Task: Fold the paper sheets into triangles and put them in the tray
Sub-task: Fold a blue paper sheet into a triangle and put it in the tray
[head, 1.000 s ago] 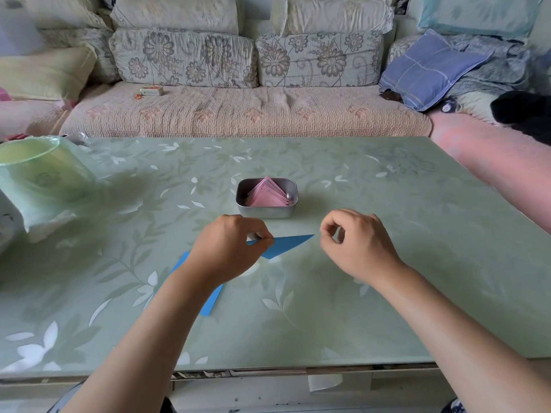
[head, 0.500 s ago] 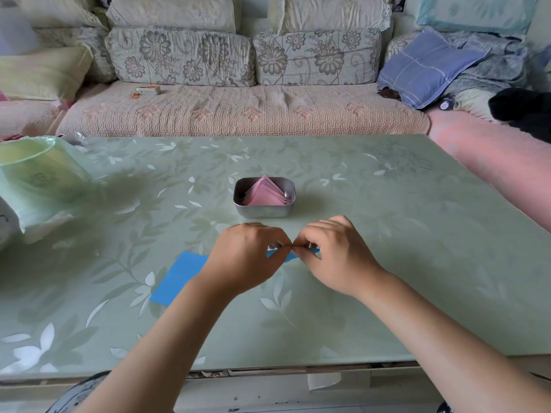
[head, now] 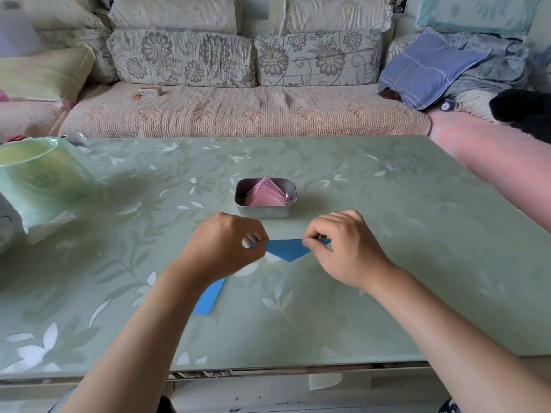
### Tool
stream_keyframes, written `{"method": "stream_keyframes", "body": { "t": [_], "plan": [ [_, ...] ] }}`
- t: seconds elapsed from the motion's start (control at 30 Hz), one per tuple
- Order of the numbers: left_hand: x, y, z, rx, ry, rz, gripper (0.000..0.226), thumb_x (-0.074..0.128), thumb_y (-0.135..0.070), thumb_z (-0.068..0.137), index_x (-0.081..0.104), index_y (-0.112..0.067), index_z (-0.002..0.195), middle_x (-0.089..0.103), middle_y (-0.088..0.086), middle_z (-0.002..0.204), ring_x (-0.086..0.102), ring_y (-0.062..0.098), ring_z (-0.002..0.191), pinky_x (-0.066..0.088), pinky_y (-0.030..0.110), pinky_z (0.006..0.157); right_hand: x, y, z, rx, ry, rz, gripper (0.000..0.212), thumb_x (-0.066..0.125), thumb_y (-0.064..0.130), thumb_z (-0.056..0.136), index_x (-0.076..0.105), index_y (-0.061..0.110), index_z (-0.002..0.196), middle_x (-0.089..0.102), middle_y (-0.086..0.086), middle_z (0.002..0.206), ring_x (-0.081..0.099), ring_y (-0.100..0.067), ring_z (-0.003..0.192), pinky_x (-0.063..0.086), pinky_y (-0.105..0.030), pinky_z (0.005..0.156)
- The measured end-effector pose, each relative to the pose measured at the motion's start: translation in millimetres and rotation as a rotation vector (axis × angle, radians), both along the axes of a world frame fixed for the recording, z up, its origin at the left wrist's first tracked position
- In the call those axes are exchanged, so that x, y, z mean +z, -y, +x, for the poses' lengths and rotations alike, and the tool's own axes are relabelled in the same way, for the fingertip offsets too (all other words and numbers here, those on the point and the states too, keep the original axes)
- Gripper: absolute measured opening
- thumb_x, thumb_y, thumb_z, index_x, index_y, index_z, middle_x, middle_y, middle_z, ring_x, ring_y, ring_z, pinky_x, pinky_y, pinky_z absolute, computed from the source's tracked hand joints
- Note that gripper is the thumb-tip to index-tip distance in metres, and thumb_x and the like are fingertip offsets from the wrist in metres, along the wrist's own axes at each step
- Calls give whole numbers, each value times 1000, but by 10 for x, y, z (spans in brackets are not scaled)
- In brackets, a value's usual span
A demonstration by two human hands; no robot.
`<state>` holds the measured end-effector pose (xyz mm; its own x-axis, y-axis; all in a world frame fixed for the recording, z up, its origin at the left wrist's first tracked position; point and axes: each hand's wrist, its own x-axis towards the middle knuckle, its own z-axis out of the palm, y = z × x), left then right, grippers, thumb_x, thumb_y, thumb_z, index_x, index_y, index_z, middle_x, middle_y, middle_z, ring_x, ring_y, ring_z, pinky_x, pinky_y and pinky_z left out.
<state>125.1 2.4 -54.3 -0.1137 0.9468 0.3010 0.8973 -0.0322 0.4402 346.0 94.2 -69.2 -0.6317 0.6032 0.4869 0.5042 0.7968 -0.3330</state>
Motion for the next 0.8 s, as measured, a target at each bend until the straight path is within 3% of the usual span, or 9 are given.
{"method": "stream_keyframes", "body": {
  "t": [0.2, 0.33, 0.43, 0.5, 0.57, 0.63, 0.7, 0.8],
  "plan": [
    [40, 32, -156, 63, 4, -35, 8, 73, -24, 78, 72, -32, 76, 67, -18, 66, 64, -2, 68, 55, 26, 67, -1, -19, 27, -12, 2, 16, 15, 67, 18, 84, 58, 24, 72, 62, 14, 71, 56, -15, 67, 43, -43, 79],
    [27, 32, -186, 168, 1, 50, 9, 72, -26, 81, 71, -33, 77, 67, -18, 68, 63, 0, 68, 53, 24, 65, -15, -39, 36, -26, 22, 19, 16, 70, 18, 86, 61, 24, 74, 63, 14, 72, 55, -15, 68, 43, -43, 81],
    [11, 6, -70, 95, 49, 144, 4, 71, -37, 86, 73, -37, 90, 69, -22, 80, 63, -1, 78, 53, 27, 72, -21, -9, 5, 1, 31, 26, 10, 73, 21, 86, 68, 23, 77, 67, 14, 75, 57, -16, 70, 43, -43, 80],
    [-27, -5, 76, -21, 41, 140, 19, 70, -48, 83, 71, -40, 101, 68, -26, 90, 61, -2, 89, 51, 24, 74, -25, 27, -30, 37, 35, 43, 7, 74, 23, 84, 71, 22, 78, 69, 13, 76, 59, -17, 71, 43, -43, 79],
    [-93, -23, 217, -113, -39, 153, 25, 71, -51, 81, 71, -39, 103, 69, -25, 92, 61, 1, 87, 47, 17, 66, -27, 53, -61, 67, 33, 62, 8, 76, 23, 84, 72, 21, 77, 68, 12, 74, 59, -19, 70, 42, -42, 76],
    [-136, -41, 300, -144, -91, 193, 15, 74, -43, 83, 74, -34, 94, 70, -20, 84, 59, 4, 80, 41, 15, 58, -24, 59, -76, 79, 17, 80, 9, 77, 23, 83, 72, 20, 77, 66, 10, 72, 58, -20, 68, 42, -41, 72],
    [-136, -60, 303, -139, -111, 226, 3, 76, -33, 84, 76, -31, 86, 68, -15, 77, 57, 9, 75, 43, 23, 54, -16, 51, -74, 68, -4, 75, 9, 77, 23, 83, 72, 20, 76, 67, 10, 72, 58, -20, 67, 42, -42, 73],
    [-111, -83, 249, -116, -120, 221, 4, 76, -25, 85, 77, -28, 83, 67, -12, 75, 57, 14, 77, 45, 30, 54, -4, 37, -57, 59, -30, 50, 7, 76, 21, 83, 73, 20, 77, 68, 12, 75, 59, -18, 69, 43, -43, 76]
  ]
}}
